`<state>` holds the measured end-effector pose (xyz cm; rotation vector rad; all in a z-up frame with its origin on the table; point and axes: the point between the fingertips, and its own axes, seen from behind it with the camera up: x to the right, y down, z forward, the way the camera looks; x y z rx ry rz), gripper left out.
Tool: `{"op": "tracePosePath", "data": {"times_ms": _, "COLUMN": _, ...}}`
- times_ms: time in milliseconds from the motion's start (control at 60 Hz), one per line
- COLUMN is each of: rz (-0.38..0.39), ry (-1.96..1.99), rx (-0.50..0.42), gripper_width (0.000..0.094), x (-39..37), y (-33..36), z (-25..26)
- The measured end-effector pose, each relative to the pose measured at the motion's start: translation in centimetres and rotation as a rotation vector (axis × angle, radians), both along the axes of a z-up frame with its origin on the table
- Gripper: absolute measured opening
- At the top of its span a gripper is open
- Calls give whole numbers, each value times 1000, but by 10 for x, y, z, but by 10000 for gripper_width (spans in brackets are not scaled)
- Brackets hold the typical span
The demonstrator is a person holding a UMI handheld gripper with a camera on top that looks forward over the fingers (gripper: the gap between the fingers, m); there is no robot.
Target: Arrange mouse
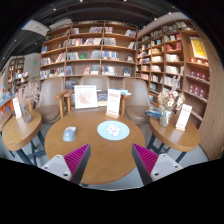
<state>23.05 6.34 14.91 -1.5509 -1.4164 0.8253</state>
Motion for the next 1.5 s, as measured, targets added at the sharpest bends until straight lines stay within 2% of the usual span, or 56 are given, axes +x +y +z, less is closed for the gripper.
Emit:
{"op": "tracePosePath", "data": {"times_ms": 117, "rz": 34, "ry": -13, "rx": -24, "gripper_width": 855, "x": 1, "y": -21, "z": -6}}
{"op": "tracePosePath", "data": {"times_ms": 250, "rz": 66, "ry": -19, "rx": -41, "gripper_width": 854, "x": -2, "y": -78, "z": -12}}
{"op": "tracePosePath", "data": {"times_ms": 717, "rz": 161, "ry": -63, "rx": -9, "gripper_width": 854, "x": -31, "y": -184, "z": -51}}
{"op": "tracePosePath", "data": {"times_ms": 917, "rz": 159, "ry": -66, "rx": 17, "gripper_width": 854, "x": -59, "y": -197, "z": -73}}
{"op": "tracePosePath", "data": {"times_ms": 1500, "rz": 136, "ry": -122, "rx": 21, "gripper_width": 852, "x": -166, "y": -208, "z": -136}}
